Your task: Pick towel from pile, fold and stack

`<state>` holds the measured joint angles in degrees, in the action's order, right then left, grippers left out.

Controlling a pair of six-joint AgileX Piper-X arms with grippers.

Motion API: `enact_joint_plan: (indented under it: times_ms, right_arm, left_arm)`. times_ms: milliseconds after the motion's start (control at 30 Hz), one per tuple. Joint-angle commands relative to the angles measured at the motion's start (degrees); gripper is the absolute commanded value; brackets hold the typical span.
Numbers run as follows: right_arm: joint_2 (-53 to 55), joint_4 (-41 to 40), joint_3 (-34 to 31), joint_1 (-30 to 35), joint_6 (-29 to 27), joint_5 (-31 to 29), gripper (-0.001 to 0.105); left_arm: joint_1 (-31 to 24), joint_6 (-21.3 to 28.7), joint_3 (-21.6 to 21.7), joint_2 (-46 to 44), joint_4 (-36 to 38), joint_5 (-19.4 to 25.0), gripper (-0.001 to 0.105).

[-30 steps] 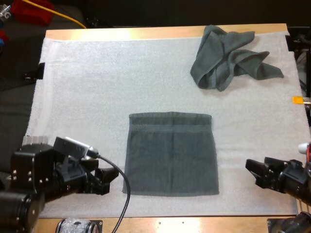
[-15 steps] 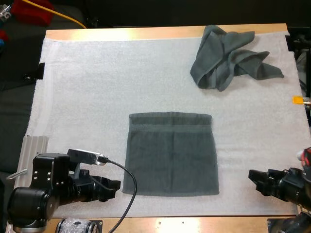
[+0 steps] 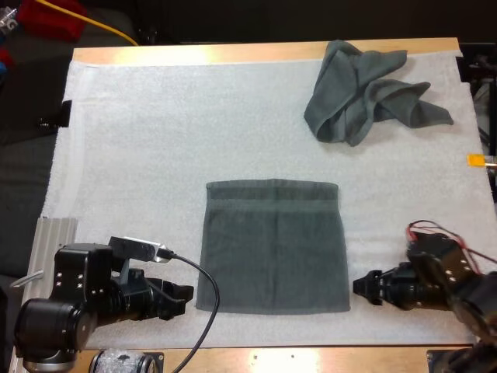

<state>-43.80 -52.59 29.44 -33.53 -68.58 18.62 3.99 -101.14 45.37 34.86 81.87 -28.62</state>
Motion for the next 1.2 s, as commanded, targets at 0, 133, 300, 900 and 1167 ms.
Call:
enact_joint_plan:
  times_ms: [0,133,300,900,1167]
  right_arm:
    - [-0.5,2.2,-0.7,-0.2,-0.1,2.0,0.058]
    - [-3.8,6.8,-3.7,-0.2,-0.1,4.8,0.058]
    - [-6.3,13.1,-6.5,-0.2,0.4,8.6,0.058]
    - [-20.5,21.8,-9.1,-0.2,3.2,9.1,0.058]
    - [-24.8,27.0,-9.1,-0.2,7.5,12.5,0.058]
  left_arm:
    - [0.2,-0.3,0.1,0.1,-0.6,0.5,0.061]
    - [0.2,-0.3,0.1,0.1,-0.6,-0.6,0.061]
    - [0.2,-0.3,0.1,0.1,-0.6,-1.0,0.061]
    - [0.2,-0.3,0.1,0.1,-0.7,-1.3,0.061]
    - [0.2,-0.3,0.1,0.1,-0.7,-1.3,0.061]
